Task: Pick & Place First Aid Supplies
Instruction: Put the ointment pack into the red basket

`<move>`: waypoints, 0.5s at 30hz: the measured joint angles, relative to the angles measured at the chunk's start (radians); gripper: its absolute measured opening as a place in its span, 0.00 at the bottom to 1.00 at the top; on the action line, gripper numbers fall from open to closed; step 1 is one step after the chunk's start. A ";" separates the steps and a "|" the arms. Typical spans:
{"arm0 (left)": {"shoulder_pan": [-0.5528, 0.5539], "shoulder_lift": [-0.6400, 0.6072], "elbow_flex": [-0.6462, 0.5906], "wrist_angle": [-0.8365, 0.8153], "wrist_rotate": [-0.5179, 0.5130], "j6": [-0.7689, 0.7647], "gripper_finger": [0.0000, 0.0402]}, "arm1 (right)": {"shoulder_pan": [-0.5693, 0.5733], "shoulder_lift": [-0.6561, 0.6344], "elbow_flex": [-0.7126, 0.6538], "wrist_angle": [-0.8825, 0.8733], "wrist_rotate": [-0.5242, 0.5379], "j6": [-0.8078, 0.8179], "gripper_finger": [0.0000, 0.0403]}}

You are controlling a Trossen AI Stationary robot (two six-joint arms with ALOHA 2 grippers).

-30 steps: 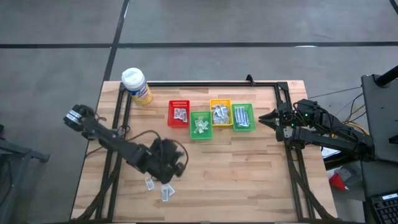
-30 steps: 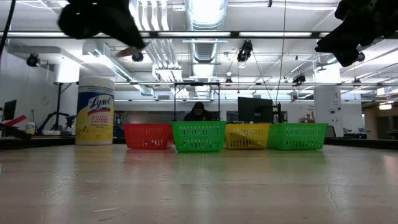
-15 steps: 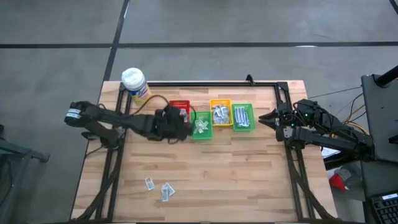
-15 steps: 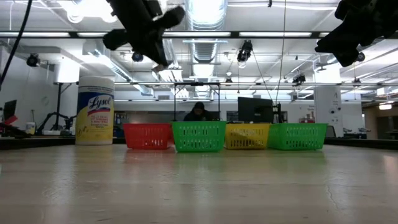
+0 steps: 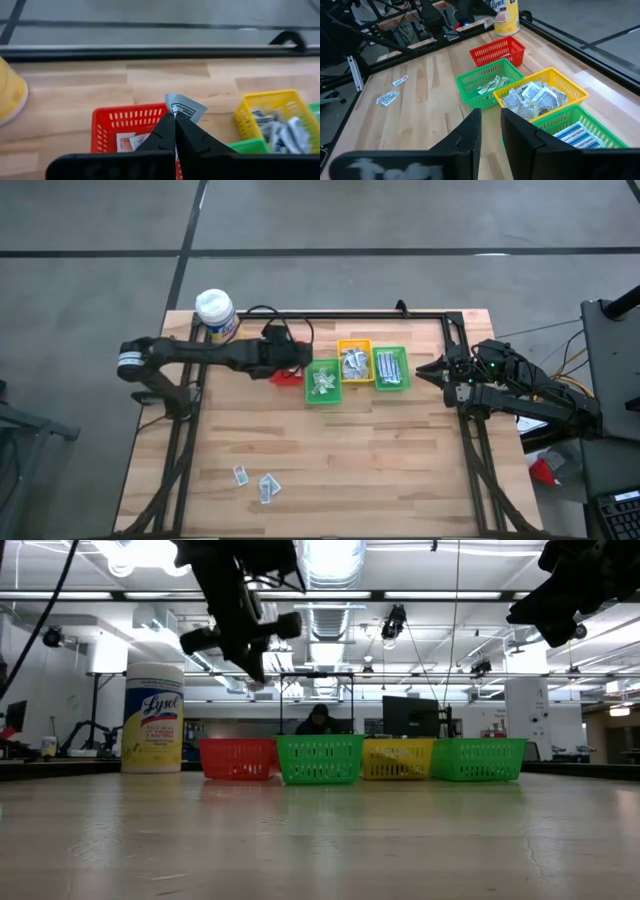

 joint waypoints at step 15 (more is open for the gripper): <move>0.014 0.188 -0.001 0.014 0.045 -0.147 0.00 | 0.000 0.000 0.000 0.000 0.000 0.000 0.21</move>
